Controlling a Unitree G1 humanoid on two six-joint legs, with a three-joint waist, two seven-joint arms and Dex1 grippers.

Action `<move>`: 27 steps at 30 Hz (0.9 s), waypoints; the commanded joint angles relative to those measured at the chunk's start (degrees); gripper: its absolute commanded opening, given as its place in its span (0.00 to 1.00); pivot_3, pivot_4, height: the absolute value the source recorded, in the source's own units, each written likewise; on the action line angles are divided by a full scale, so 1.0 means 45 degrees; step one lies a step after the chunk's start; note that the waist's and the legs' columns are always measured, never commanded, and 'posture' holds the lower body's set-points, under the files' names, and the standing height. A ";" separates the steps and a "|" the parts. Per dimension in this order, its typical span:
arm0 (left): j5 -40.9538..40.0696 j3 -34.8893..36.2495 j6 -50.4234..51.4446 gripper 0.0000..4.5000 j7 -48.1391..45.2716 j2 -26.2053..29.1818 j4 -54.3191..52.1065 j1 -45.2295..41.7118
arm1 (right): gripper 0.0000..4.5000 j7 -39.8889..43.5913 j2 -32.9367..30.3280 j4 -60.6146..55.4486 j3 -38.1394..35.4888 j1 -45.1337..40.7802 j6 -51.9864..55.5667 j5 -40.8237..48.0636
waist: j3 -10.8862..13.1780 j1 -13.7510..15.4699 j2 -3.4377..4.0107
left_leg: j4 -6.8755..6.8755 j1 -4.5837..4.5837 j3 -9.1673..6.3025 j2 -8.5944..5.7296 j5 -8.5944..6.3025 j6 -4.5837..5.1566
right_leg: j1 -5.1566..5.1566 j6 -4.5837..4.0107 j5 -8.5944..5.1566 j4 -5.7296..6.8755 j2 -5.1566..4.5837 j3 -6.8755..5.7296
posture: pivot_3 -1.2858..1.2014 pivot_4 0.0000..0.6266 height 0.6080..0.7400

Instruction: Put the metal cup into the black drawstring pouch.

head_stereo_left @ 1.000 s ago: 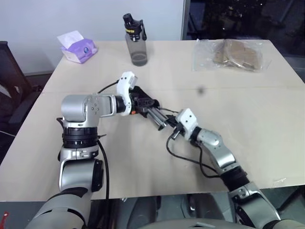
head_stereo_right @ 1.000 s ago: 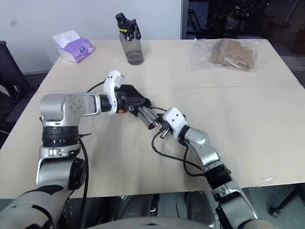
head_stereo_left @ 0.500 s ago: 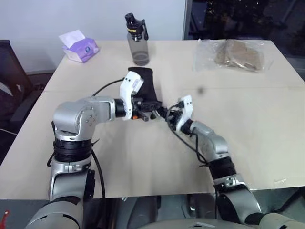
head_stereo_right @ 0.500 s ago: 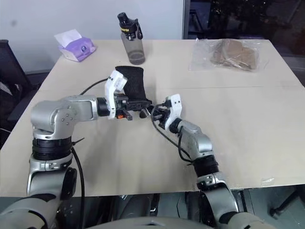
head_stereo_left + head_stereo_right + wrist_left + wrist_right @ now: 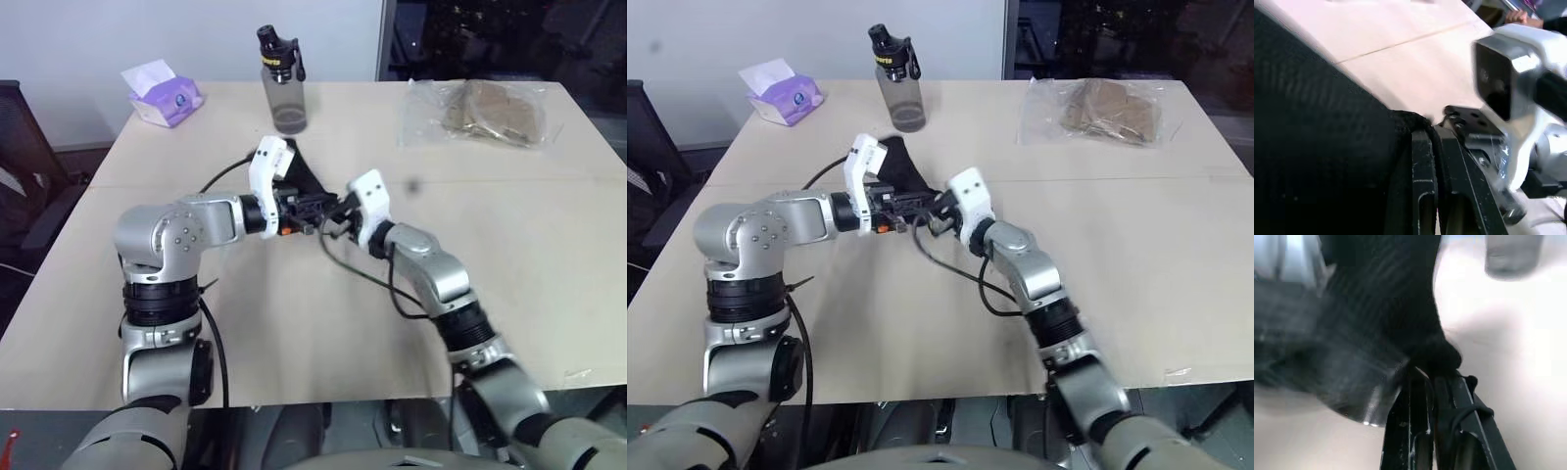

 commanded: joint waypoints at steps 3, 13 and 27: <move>-0.0637 0.1108 0.0415 0.01 0.0759 -0.0771 0.0451 -0.1056 | 0.00 0.0185 0.1831 -0.0312 -0.1746 0.0377 0.1255 0.2099 | 0.0008 -0.0047 -0.0022 | -0.0006 -0.0002 -0.0013 0.0029 0.0032 -0.0055 | -0.0008 -0.0003 0.0003 0.0018 0.0018 -0.0008 | 0.52 0.24 1.00; -0.0277 0.1292 -0.0688 0.00 0.0618 0.0199 0.2109 -0.1299 | 0.67 0.1523 -0.0879 -0.6074 -0.2027 0.2130 0.4616 0.2389 | 0.0010 0.0028 -0.0018 | -0.0004 -0.0021 -0.0023 0.0024 -0.0006 -0.0016 | -0.0015 -0.0003 0.0001 0.0003 0.0010 -0.0017 | 0.52 0.24 1.00; -0.1157 0.1391 -0.0806 0.00 0.0158 0.0861 0.2300 -0.2072 | 0.99 0.0690 -0.0196 -0.3110 -0.2446 0.1724 0.4019 0.2240 | 0.0011 -0.0016 -0.0018 | -0.0008 -0.0010 -0.0014 0.0047 -0.0006 -0.0017 | -0.0017 -0.0005 0.0000 0.0017 0.0024 -0.0021 | 0.52 0.24 1.00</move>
